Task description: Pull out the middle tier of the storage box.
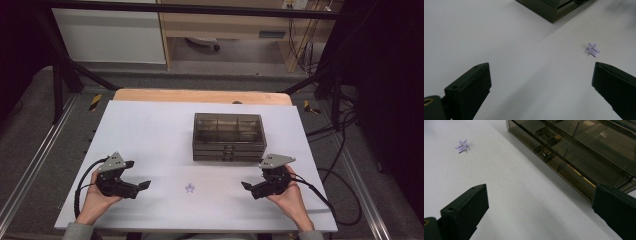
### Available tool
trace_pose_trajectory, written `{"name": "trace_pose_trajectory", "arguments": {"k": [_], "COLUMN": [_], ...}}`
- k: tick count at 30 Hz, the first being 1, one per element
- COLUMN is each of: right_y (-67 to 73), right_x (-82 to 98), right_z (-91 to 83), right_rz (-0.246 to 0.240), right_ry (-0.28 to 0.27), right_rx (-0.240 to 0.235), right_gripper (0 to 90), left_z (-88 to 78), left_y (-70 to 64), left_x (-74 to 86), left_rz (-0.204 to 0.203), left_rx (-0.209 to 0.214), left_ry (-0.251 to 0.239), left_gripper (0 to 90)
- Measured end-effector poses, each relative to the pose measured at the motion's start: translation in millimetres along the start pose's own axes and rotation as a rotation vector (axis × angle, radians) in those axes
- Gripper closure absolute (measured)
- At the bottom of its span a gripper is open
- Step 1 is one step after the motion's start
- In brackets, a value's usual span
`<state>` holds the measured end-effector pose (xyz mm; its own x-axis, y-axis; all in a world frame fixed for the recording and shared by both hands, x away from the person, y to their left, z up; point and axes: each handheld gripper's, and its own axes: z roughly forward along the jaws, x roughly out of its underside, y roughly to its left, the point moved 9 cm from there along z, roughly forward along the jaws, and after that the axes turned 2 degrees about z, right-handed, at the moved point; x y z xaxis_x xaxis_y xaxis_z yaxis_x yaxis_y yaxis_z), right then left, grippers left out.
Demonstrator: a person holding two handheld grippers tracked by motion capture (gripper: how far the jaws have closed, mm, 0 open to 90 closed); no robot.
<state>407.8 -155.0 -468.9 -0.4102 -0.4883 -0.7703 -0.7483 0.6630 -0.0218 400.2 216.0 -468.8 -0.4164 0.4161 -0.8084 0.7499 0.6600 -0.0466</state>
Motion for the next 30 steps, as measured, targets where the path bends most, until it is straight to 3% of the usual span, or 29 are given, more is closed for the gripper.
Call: {"name": "trace_pose_trajectory", "arguments": {"k": [9,16,30], "right_y": [3.3,5.0,7.5], "right_x": [-2.3,-5.7,-10.1], "right_z": [7.4,10.1,11.9], "right_rz": [-0.036,-0.097,-0.168], "right_ry": [0.023,0.04,0.071], "right_rx": [0.005,0.038,0.069], "right_gripper": [1.4,1.5,1.8], "left_z": [0.4,0.6,0.6], "left_y": [0.1,0.2,0.5], "left_x": [0.2,0.4,0.6], "left_rz": [0.0,0.002,0.003], "left_rx": [0.001,0.0,-0.003], "left_ry": [0.002,0.004,0.006], "left_gripper": [1.9,1.9,1.9]}}
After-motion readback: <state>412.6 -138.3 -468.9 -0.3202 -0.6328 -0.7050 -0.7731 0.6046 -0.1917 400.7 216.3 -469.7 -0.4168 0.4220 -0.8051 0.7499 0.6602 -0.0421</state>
